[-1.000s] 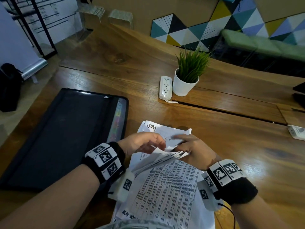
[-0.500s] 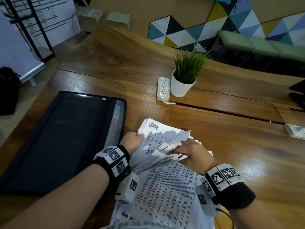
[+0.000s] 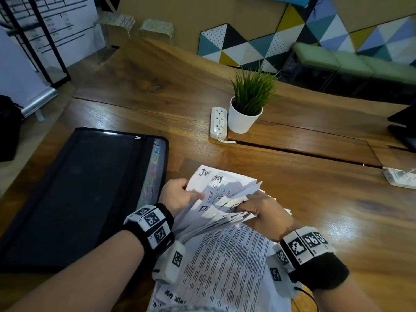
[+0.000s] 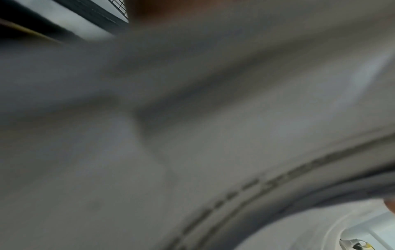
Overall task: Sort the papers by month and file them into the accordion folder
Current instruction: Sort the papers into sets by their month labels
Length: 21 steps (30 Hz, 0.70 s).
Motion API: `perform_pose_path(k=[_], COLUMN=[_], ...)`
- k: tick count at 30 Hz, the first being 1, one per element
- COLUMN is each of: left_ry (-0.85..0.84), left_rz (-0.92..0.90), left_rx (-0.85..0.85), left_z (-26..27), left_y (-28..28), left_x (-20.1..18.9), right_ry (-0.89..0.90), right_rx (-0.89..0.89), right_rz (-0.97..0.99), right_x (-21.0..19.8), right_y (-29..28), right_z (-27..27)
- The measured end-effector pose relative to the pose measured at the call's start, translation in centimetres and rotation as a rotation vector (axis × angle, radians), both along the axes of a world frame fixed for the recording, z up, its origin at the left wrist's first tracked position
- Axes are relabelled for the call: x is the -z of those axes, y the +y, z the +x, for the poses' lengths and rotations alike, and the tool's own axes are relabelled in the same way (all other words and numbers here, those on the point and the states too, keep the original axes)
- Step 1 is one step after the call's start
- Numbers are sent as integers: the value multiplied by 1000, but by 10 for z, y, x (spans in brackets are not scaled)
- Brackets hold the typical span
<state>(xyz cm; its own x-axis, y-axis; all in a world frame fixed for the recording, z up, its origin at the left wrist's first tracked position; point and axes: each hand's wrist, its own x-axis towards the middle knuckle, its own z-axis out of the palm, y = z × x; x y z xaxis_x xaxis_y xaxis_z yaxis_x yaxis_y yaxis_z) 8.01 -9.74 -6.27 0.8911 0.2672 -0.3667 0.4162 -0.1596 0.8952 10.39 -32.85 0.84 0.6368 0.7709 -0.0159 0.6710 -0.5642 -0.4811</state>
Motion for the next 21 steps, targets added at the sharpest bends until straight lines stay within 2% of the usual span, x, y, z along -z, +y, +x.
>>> perform_pose_path(k=[3, 5, 7, 10, 16, 21], left_ry=[26, 56, 49, 2, -129, -314], left_rz=[-93, -38, 60, 169, 130, 199], left_rx=[96, 183, 198, 110, -145, -219], left_z=[-4, -8, -10, -7, 9, 18], left_y=[0, 3, 7, 17, 72, 106], left_x=[5, 9, 12, 1, -53, -101], right_ry=[8, 29, 34, 49, 75, 127], right_rx=[8, 35, 43, 45, 58, 92], right_rz=[-9, -31, -65, -139, -350, -387], right_x=[0, 0, -1, -4, -8, -4], right_y=[0, 0, 1, 8, 28, 44], right_z=[-1, 0, 1, 6, 25, 42])
